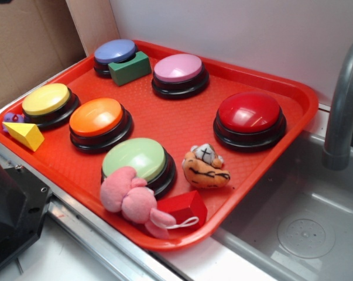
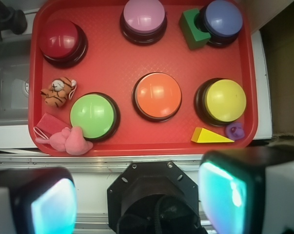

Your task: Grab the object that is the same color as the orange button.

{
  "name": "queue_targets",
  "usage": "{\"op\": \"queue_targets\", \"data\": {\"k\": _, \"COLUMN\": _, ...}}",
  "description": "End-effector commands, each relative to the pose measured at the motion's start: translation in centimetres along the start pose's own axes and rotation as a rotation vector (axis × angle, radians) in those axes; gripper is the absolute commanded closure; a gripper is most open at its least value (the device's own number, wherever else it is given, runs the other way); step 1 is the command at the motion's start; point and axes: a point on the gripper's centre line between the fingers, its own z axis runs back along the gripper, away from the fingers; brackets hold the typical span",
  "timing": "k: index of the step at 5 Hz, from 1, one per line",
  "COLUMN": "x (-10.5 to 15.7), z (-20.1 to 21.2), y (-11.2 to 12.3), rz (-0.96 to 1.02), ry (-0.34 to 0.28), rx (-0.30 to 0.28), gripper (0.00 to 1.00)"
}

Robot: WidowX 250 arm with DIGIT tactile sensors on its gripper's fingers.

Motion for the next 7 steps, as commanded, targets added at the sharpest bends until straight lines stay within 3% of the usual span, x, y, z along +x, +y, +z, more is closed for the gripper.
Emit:
{"op": "queue_targets", "data": {"k": 1, "x": 0.0, "z": 0.0, "y": 0.0, "rz": 0.000, "ry": 0.000, "rx": 0.000, "gripper": 0.00}}
{"op": "queue_targets", "data": {"k": 3, "x": 3.4, "z": -3.7, "y": -3.2, "rz": -0.220, "ry": -0.086, "rx": -0.031, "gripper": 0.00}}
{"op": "queue_targets", "data": {"k": 4, "x": 5.7, "z": -6.7, "y": -6.9, "rz": -0.293, "ry": -0.106, "rx": -0.022, "gripper": 0.00}}
{"op": "queue_targets", "data": {"k": 5, "x": 7.4, "z": -10.0, "y": -10.4, "rz": -0.300, "ry": -0.102, "rx": -0.020, "gripper": 0.00}}
{"op": "queue_targets", "data": {"k": 7, "x": 7.5, "z": -15.4, "y": -12.4, "rz": -0.287, "ry": -0.049, "rx": -0.084, "gripper": 0.00}}
